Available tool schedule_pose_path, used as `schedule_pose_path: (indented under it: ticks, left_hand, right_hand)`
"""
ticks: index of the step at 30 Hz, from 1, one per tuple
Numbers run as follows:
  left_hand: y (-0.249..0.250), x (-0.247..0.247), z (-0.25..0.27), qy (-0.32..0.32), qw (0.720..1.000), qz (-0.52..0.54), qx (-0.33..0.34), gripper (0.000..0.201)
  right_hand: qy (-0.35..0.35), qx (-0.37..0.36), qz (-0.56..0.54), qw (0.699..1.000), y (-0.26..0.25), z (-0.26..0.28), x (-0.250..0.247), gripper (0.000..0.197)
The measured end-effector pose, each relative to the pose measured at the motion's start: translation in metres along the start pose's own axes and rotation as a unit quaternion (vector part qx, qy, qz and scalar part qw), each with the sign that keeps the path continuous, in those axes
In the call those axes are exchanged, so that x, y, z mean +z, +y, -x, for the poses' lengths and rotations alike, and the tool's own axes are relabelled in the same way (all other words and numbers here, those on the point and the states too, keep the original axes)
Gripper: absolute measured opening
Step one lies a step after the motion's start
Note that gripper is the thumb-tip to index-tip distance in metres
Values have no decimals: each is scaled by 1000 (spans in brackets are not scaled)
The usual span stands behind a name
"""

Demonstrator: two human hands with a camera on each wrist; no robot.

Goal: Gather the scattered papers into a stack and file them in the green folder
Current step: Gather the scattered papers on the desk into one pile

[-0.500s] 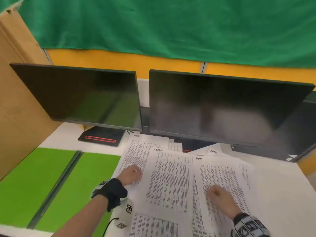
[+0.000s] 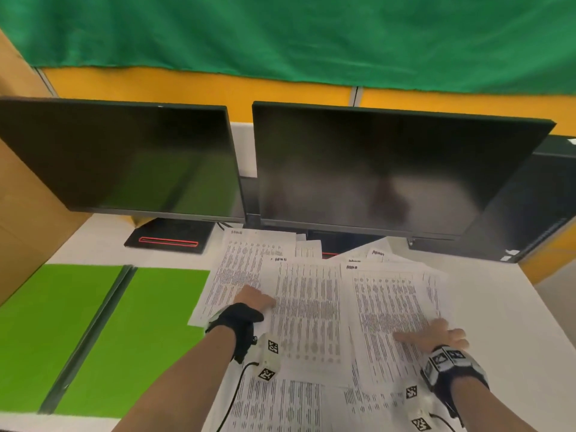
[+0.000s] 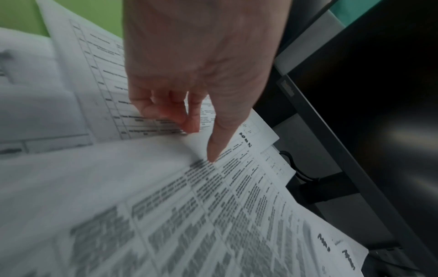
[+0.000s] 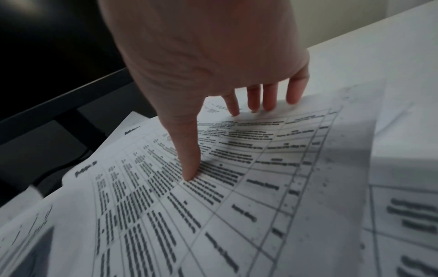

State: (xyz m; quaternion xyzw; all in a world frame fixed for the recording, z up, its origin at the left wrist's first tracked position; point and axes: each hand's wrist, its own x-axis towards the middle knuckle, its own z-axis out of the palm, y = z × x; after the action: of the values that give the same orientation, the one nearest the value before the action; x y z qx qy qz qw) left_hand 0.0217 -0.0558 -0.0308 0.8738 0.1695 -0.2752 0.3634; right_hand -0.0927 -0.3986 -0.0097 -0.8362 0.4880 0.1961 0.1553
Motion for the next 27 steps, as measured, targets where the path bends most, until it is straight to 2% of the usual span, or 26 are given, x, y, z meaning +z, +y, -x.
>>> schedule_pose_path:
  ticks: [3, 5, 7, 8, 9, 10, 13, 16, 18, 19, 21, 24, 27]
  left_hand:
    - [5, 6, 3, 1, 999, -37, 25, 35]
    - [6, 11, 6, -11, 998, 15, 52, 37]
    - [4, 12, 11, -7, 994, 90, 66, 24]
    - [2, 10, 13, 18, 991, 119, 65, 11]
    - [-1, 8, 14, 48, 987, 140, 64, 8]
    - [-4, 5, 14, 74, 983, 153, 64, 17]
    - [-14, -11, 12, 122, 976, 168, 62, 33]
    - [-24, -31, 7, 145, 974, 166, 57, 44]
    - [-25, -40, 6, 129, 969, 206, 47, 47]
    - [-25, -41, 7, 115, 965, 232, 39, 46]
    - [-16, -36, 14, 87, 957, 274, 46, 40]
    - [7, -10, 26, 45, 966, 241, 81, 37]
    - [30, 26, 39, 21, 974, 204, 94, 46]
  right_hand:
    - [7, 11, -19, 1000, 3, -1, -6, 117]
    - [-3, 2, -63, 998, 7, -4, -6, 117]
    - [-17, -4, -111, 994, 11, -5, -7, 114]
    - [-20, -6, -108, 994, 13, -5, -8, 111]
    - [-20, -5, -90, 996, 14, -4, -9, 107]
    - [-17, -6, -68, 998, 16, -3, -10, 103]
    - [-20, -24, -45, 999, 19, -4, -10, 81]
    - [8, -69, -136, 988, 26, -14, -11, 45]
    - [12, -86, -217, 972, 34, -14, -17, 24]
    - [-11, -94, -268, 959, 39, -14, -18, 24]
    - [-84, -102, -356, 925, 41, -4, -21, 26]
    - [-195, -101, -383, 897, 31, 24, -21, 18]
    - [-281, -74, -482, 827, 26, 47, -16, 21]
